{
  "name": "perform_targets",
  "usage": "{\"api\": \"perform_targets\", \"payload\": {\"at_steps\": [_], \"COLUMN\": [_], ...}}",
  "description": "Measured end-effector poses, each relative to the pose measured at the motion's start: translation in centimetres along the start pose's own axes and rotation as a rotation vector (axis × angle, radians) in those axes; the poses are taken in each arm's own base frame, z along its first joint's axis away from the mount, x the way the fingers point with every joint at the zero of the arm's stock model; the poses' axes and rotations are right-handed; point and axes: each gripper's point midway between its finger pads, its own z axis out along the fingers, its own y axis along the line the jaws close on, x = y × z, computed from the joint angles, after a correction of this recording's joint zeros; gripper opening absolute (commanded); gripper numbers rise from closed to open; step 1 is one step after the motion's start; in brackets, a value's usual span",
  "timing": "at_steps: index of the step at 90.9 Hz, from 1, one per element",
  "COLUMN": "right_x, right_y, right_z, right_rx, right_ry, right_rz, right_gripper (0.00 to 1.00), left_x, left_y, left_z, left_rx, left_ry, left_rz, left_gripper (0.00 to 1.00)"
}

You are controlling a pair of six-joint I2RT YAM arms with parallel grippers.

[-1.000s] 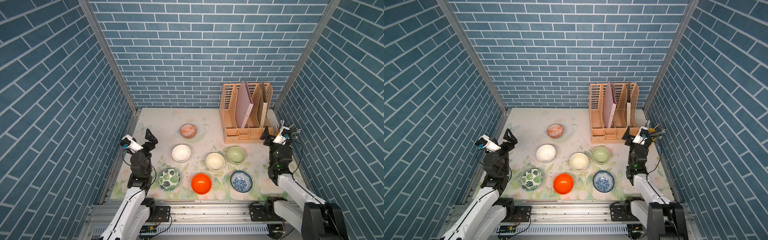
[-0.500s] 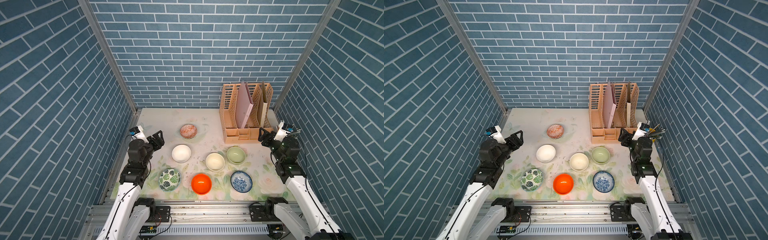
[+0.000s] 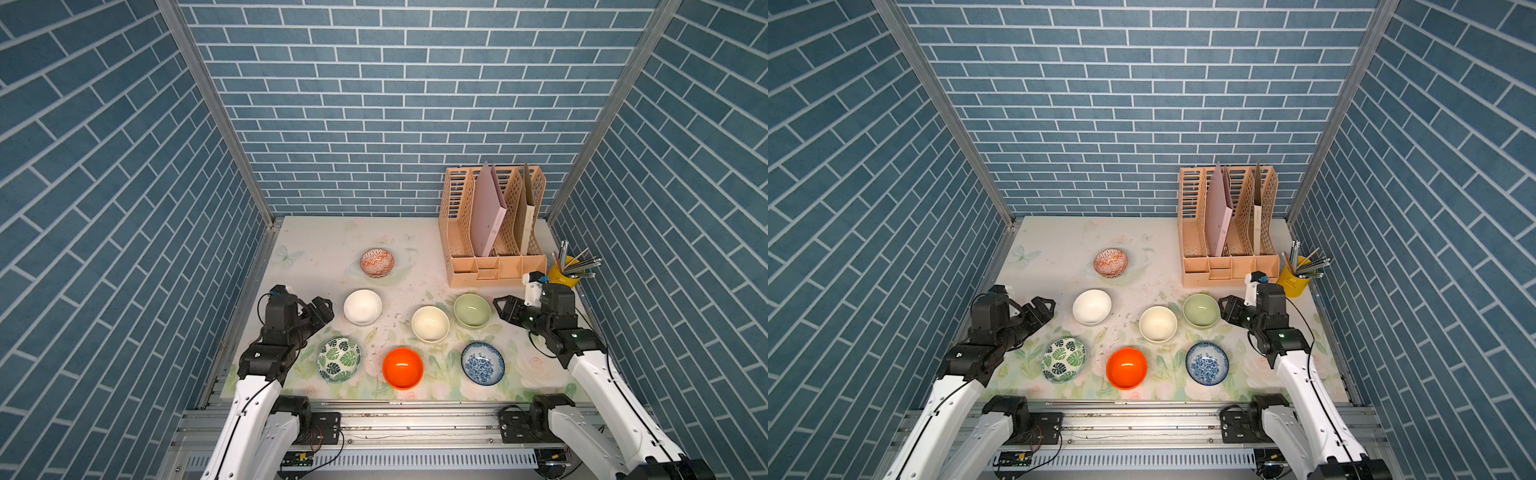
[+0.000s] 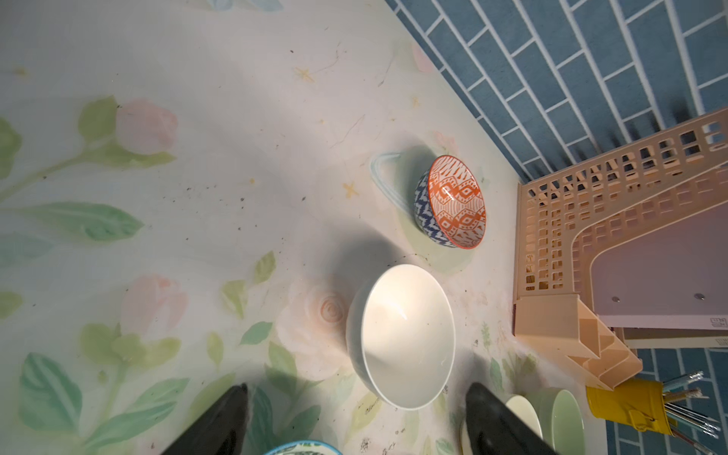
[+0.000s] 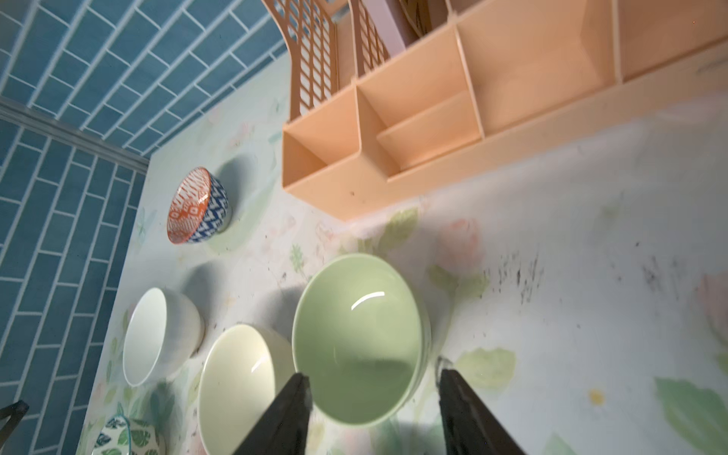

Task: Stack the bowls
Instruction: Pick up the bowl from the center of the board.

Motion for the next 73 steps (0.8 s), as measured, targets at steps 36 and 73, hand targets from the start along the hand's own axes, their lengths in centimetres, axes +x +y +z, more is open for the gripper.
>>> {"api": "perform_targets", "payload": {"at_steps": [36, 73], "right_x": [6.6, 9.5], "right_y": [0.0, -1.8], "right_z": [-0.4, -1.7], "right_rx": [0.036, 0.156], "right_ry": [0.239, 0.318], "right_rz": [0.041, 0.065], "right_gripper": [0.55, 0.55], "left_x": [0.9, 0.7], "left_y": [1.5, 2.5], "left_z": [-0.8, -1.3], "left_rx": [-0.078, -0.146], "left_ry": [0.032, 0.028], "left_rz": [-0.010, -0.020], "left_gripper": [0.92, 0.94]}}
